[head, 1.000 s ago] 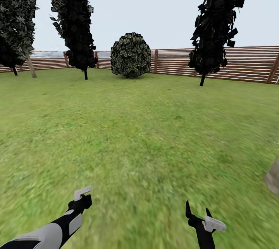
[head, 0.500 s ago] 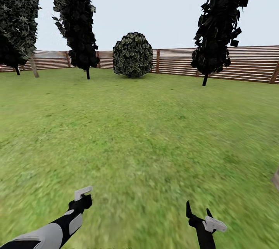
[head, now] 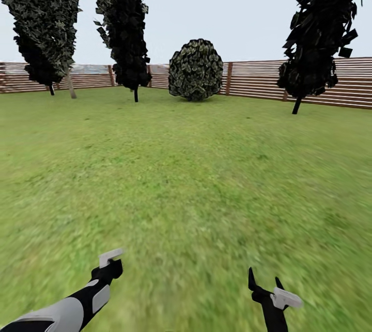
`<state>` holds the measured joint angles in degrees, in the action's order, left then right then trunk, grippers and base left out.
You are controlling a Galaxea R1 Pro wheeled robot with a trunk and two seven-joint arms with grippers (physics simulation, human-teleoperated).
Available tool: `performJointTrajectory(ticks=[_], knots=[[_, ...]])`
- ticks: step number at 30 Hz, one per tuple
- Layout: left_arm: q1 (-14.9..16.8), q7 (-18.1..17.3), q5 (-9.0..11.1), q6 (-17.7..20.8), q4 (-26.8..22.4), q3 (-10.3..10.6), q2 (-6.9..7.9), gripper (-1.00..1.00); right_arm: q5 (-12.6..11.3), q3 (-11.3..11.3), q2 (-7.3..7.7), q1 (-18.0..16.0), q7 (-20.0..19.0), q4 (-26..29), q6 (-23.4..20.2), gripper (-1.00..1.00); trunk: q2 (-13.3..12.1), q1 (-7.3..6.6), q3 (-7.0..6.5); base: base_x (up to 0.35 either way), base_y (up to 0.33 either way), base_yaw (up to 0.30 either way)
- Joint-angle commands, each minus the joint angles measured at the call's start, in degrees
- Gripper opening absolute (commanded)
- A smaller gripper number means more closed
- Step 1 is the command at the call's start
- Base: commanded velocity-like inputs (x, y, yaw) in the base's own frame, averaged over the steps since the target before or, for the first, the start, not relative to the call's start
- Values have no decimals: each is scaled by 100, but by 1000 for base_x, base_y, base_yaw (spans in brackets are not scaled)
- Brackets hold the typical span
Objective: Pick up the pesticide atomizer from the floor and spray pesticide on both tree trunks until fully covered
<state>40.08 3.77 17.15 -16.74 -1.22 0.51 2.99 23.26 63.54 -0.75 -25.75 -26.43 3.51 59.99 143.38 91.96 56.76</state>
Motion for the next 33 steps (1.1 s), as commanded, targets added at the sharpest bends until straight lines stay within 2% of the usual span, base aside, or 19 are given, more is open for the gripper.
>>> performJointTrajectory(ticks=[1,33], knots=[[0,1,-1,0,-1,2,0,-100,1,-1,2,0,2,0,1,100,0,0,6,0,7,245],[0,1,-1,1,0,2,0,-100,-6,9,10,0,13,6,1,100,0,0,161,0,0,240]])
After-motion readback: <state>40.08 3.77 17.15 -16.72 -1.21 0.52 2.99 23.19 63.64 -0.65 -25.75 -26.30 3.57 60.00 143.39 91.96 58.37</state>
